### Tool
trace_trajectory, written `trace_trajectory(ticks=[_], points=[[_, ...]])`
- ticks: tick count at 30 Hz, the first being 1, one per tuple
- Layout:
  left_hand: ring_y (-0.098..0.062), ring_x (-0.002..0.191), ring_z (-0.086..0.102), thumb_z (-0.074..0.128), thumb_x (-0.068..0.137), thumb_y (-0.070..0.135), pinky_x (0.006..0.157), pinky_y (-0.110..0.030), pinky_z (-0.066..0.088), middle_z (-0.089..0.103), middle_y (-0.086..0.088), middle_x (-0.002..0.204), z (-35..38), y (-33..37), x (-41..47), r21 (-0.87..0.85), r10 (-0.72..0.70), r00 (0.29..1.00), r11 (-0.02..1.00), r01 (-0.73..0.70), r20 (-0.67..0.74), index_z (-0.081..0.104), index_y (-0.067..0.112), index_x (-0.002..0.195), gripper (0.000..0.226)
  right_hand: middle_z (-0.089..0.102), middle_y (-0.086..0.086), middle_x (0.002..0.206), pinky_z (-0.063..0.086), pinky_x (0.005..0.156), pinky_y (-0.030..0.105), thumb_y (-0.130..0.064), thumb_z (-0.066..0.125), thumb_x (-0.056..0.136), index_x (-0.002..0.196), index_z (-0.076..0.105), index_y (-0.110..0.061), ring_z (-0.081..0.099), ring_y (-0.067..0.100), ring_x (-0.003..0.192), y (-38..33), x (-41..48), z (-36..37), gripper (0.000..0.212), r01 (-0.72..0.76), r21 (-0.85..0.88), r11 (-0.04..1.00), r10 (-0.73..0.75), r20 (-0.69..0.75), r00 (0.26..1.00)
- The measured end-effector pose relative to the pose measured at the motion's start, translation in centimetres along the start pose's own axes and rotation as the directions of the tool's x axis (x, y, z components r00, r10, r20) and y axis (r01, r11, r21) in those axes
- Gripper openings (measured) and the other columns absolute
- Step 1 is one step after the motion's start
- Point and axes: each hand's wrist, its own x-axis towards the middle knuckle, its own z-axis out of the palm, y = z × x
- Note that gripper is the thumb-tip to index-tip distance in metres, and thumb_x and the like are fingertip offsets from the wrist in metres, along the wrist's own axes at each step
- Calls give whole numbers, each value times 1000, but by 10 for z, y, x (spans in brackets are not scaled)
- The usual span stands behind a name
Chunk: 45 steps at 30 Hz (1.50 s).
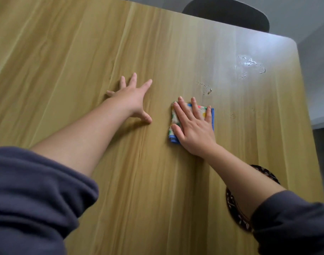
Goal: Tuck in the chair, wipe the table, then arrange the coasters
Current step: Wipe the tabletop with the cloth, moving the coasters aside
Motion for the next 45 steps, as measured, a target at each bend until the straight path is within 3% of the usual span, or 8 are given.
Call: trace_trajectory(ticks=[12, 24, 38, 45], points=[[-33, 143, -22, 86, 55, 48, 102, -76, 11, -30, 3, 155, 7, 2, 12, -59, -44, 999, 997, 45, 26, -2, 49, 146, 127, -2, -13, 164, -6, 116, 62, -53, 20, 99, 157, 8, -31, -8, 22, 151, 54, 158, -33, 63, -53, 25, 998, 54, -55, 997], [-33, 141, -27, 86, 54, 49, 102, -75, 11, -37, 4, 151, 13, 0, 17, -36, -53, 998, 998, 54, 38, -10, 53, 143, 131, 0, -12, 164, -5, 115, 65, -51, 17, 99, 156, 9, -31, -5, 22, 151, 87, 270, -55, 61, -115, 59, 992, 119, -81, 990], [-28, 140, -31, 88, 48, 49, 102, -74, 9, -41, 12, 146, 17, -2, 22, -56, -84, 996, 995, 86, 38, -11, 60, 138, 135, 1, -8, 165, -3, 113, 66, -43, 17, 96, 156, 11, -28, -4, 26, 151, 95, 324, -68, 62, -287, 164, 944, 306, -102, 947], [-27, 140, -31, 88, 47, 51, 103, -73, 10, -41, 13, 146, 18, -3, 23, -46, -91, 995, 995, 92, 38, -12, 60, 138, 135, 0, -8, 165, -4, 112, 68, -41, 15, 97, 156, 10, -26, -3, 26, 151, 142, 299, -72, 61, -458, 159, 875, 475, -88, 876]])
